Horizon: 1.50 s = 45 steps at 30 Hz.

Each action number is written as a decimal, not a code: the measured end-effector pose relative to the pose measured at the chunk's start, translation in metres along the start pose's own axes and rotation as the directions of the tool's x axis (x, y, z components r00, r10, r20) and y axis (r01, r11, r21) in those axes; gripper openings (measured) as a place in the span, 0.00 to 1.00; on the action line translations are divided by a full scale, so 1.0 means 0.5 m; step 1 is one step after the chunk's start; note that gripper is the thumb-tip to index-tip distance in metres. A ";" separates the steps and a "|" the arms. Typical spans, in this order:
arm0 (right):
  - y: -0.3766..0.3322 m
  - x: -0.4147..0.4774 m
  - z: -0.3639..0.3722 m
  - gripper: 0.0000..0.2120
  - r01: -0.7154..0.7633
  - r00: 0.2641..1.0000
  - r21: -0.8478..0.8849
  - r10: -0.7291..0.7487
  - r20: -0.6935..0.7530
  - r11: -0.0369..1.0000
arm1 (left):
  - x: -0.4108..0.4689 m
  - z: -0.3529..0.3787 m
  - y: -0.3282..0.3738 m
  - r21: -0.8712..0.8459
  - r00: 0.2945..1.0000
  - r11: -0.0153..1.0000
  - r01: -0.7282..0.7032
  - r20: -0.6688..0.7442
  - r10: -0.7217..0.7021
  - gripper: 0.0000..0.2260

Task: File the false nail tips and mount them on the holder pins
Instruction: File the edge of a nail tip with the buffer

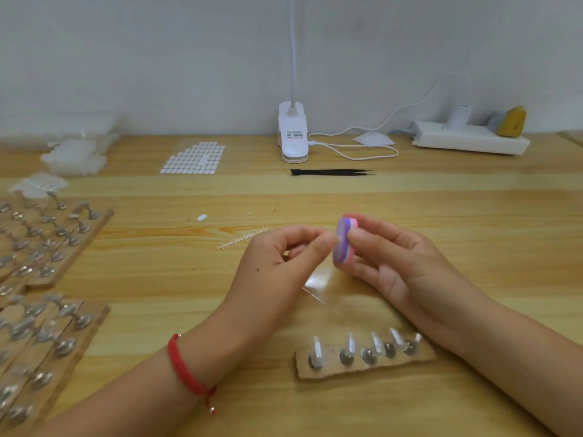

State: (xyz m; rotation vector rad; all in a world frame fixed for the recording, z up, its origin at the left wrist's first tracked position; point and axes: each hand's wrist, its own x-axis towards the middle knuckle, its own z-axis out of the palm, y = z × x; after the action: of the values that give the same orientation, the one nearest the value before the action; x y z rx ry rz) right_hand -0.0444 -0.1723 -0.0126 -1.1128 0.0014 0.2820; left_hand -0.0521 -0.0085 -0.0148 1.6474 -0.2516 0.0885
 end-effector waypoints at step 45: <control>-0.011 -0.002 0.000 0.08 -0.060 0.994 -0.142 0.072 0.084 0.988 | 0.011 -0.024 -0.004 -0.017 0.953 0.986 0.169 0.260 -0.159 0.10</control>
State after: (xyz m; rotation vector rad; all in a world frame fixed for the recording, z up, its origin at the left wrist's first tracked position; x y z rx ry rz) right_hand -0.0444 -0.1750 -0.0076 -1.2393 -0.0609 0.3954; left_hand -0.0449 0.0029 -0.0145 1.6339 -0.3105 -0.2571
